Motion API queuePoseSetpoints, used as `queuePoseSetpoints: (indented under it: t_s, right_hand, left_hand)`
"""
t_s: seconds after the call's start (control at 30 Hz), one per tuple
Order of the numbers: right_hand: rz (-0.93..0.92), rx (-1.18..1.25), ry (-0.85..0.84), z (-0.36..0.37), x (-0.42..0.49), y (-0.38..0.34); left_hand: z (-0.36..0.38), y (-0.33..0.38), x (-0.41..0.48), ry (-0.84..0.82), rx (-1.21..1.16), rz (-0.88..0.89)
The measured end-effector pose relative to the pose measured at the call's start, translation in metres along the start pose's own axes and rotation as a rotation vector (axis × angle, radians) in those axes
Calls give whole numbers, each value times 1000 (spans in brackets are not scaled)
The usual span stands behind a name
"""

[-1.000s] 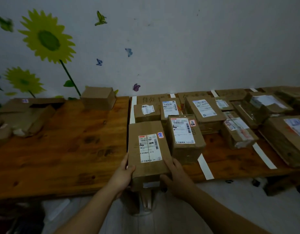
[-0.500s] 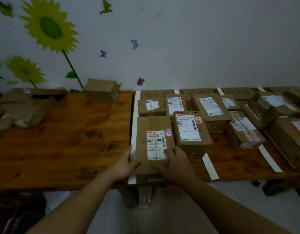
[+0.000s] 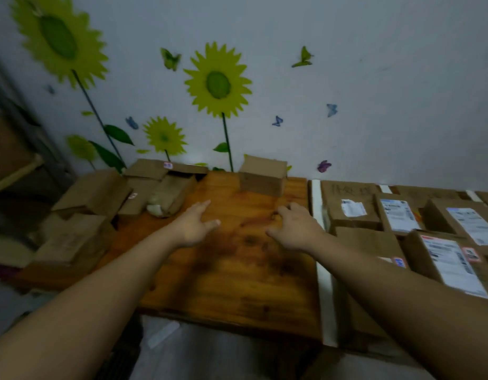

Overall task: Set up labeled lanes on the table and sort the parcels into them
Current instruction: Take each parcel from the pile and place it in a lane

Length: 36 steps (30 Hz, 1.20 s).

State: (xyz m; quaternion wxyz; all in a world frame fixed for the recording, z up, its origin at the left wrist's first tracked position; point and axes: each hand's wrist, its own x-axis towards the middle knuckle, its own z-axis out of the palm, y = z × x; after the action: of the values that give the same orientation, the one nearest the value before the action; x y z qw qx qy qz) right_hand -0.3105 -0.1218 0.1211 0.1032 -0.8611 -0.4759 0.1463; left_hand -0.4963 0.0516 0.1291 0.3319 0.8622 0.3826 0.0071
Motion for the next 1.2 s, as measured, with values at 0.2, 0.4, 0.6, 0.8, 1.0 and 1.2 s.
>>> queuePoseSetpoints:
  t_s: [0.2, 0.4, 0.6, 0.8, 1.0, 1.2]
  right_hand:
    - [46, 11, -40, 5, 63, -79]
    - [49, 11, -78, 1, 128, -103]
    - [160, 108, -55, 0, 204, -62]
    - [371, 246, -18, 5, 271, 11]
    - [508, 430, 21, 25, 296, 63]
    - [457, 623, -3, 45, 294, 70]
  left_hand:
    - [-79, -76, 26, 27, -39, -74]
    - [-113, -110, 74, 46, -67, -128]
    - [-108, -85, 160, -2, -68, -65]
    - [-79, -30, 271, -74, -40, 55]
    - [-14, 4, 356, -230, -82, 36]
    - [32, 8, 384, -388, -319, -12]
